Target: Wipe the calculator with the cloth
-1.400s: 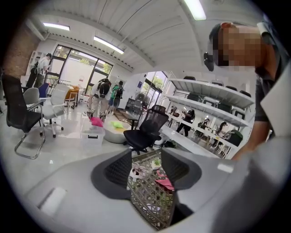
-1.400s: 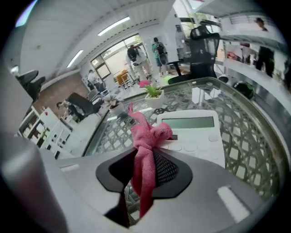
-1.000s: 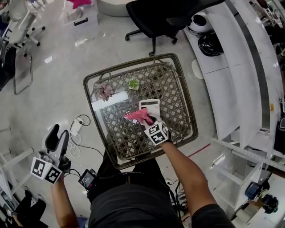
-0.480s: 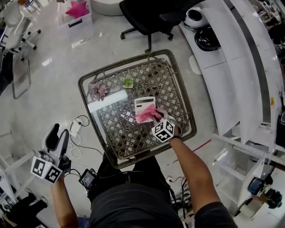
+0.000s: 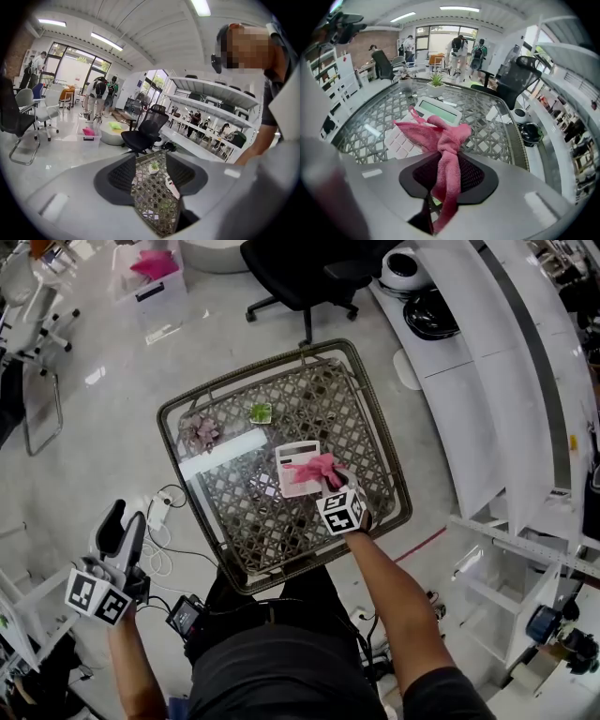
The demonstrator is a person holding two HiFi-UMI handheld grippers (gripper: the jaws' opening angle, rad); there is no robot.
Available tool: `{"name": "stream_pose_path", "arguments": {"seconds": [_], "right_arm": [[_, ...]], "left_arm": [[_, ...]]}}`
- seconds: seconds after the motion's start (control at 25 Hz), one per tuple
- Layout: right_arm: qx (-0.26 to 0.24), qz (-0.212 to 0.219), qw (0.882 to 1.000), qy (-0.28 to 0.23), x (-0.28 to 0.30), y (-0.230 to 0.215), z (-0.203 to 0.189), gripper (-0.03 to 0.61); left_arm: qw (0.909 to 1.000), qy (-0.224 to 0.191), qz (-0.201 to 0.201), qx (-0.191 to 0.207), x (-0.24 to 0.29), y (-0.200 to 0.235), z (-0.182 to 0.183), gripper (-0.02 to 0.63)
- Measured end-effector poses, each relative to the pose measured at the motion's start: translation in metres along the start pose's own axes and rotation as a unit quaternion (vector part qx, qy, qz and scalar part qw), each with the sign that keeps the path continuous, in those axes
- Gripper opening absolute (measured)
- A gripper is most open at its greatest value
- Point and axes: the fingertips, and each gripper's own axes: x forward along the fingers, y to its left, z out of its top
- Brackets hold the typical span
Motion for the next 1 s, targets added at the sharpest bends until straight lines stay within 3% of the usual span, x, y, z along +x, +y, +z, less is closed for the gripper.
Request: {"name": "stream_pose_path", "arguments": {"seconds": [0.24,0.44,0.6,0.76,1.0], "right_arm": [[0.114,-0.018,0.993,-0.016,-0.004,0.002,0.000,0.089],[0.224,-0.027,0.974,-0.023,-0.012,0.005,-0.003,0.089],[0.283,-0.015,0.959,-0.031,-0.013,0.022,-0.001,0.089],[0.313,0.006,0.949,-0.035,-0.011,0.048,0.006,0.089],[0.283,0.047,0.957,-0.039,-0.007,0.090,0.026,0.089]], "left_arm": [[1.0000,0.000,-0.002,0.002,0.002,-0.001,-0.003,0.224],[1.0000,0.001,0.000,-0.001,-0.001,0.001,-0.004,0.224],[1.0000,-0.001,0.001,-0.003,-0.003,0.004,-0.004,0.224],[1.0000,-0.003,0.003,-0.005,-0.008,0.008,-0.007,0.224],[0.9999,-0.004,0.008,-0.008,-0.016,0.013,-0.009,0.224]]}}
